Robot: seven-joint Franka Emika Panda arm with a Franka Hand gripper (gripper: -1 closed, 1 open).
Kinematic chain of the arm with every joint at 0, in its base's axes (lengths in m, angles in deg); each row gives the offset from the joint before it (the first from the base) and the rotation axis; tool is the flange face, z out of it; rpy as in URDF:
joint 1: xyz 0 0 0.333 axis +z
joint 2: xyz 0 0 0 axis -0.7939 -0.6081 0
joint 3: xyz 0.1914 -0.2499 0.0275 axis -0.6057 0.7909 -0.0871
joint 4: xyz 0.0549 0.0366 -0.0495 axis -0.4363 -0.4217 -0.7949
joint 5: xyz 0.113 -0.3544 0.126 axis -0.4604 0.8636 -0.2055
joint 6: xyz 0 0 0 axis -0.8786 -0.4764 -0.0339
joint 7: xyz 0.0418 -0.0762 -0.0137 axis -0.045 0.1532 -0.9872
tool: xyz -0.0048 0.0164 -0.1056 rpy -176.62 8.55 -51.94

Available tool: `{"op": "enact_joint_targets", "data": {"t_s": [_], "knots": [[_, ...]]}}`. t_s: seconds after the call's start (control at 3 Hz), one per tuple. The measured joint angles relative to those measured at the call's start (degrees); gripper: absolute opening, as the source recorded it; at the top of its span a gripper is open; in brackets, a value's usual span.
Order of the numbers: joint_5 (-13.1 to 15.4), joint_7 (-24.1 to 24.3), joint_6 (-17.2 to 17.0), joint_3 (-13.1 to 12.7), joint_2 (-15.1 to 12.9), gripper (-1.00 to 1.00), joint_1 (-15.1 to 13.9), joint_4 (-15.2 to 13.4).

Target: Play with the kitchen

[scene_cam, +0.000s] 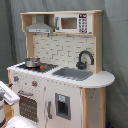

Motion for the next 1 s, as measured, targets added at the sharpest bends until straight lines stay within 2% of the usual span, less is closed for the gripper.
{"op": "enact_joint_targets", "data": {"t_s": [1.0], "knots": [[0.0,18.8,0.1,-6.7,0.1,1.00,0.1,0.0]]}}
